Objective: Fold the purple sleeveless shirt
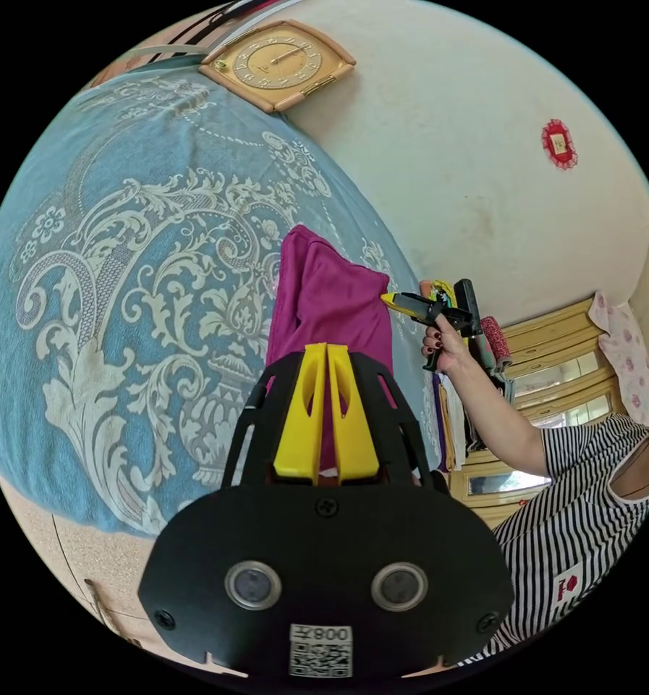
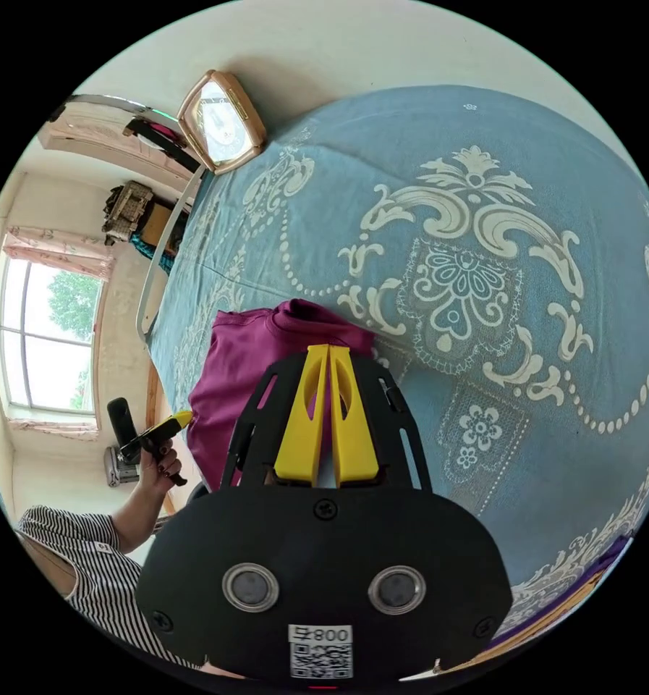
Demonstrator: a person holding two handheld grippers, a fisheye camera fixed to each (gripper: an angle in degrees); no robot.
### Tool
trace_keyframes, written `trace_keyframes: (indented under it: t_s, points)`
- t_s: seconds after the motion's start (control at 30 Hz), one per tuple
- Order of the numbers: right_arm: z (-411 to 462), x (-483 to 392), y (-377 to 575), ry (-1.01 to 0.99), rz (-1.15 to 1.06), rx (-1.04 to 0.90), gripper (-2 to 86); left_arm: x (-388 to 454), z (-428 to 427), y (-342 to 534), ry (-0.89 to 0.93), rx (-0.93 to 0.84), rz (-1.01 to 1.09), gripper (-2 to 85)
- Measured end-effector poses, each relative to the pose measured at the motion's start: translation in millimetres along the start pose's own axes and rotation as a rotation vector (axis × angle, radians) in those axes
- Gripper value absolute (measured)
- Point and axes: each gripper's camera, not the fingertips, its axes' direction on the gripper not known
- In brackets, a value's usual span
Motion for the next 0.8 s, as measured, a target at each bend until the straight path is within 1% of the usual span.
trace_keyframes:
  t_s: [0.07, 0.2, 0.3, 0.4, 0.47, 0.53, 0.6, 0.67, 0.8]
  points:
    - [-9, -19, 11, -0.005, -0.055, 0.036, 0.1, 5, 1, -2, -0.009, 0.005, 0.021, 0.2]
    - [-2, -45, 20, 0.020, -0.118, 0.029, 0.1, 6, 15, -4, -0.076, -0.024, 0.009, 0.1]
    - [-4, -47, 25, 0.064, -0.095, 0.053, 0.1, 6, 22, -2, -0.110, -0.031, -0.004, 0.1]
    - [-22, -34, 39, 0.073, -0.037, 0.124, 0.1, 7, 26, 4, -0.115, -0.031, -0.009, 0.1]
    - [-35, -26, 54, 0.058, -0.011, 0.150, 0.0, 6, 28, 7, -0.103, -0.029, -0.016, 0.1]
    - [-40, -31, 66, 0.015, -0.032, 0.167, 0.1, 6, 29, 9, -0.089, -0.023, -0.022, 0.1]
    - [-37, -43, 72, -0.009, -0.080, 0.151, 0.1, 11, 29, 11, -0.079, -0.004, -0.013, 0.1]
    - [-19, -60, 68, 0.018, -0.138, 0.108, 0.0, 15, 31, 11, -0.076, -0.002, -0.002, 0.1]
    - [23, -57, 42, 0.064, -0.119, -0.002, 0.1, 16, 41, 13, -0.094, -0.025, -0.002, 0.1]
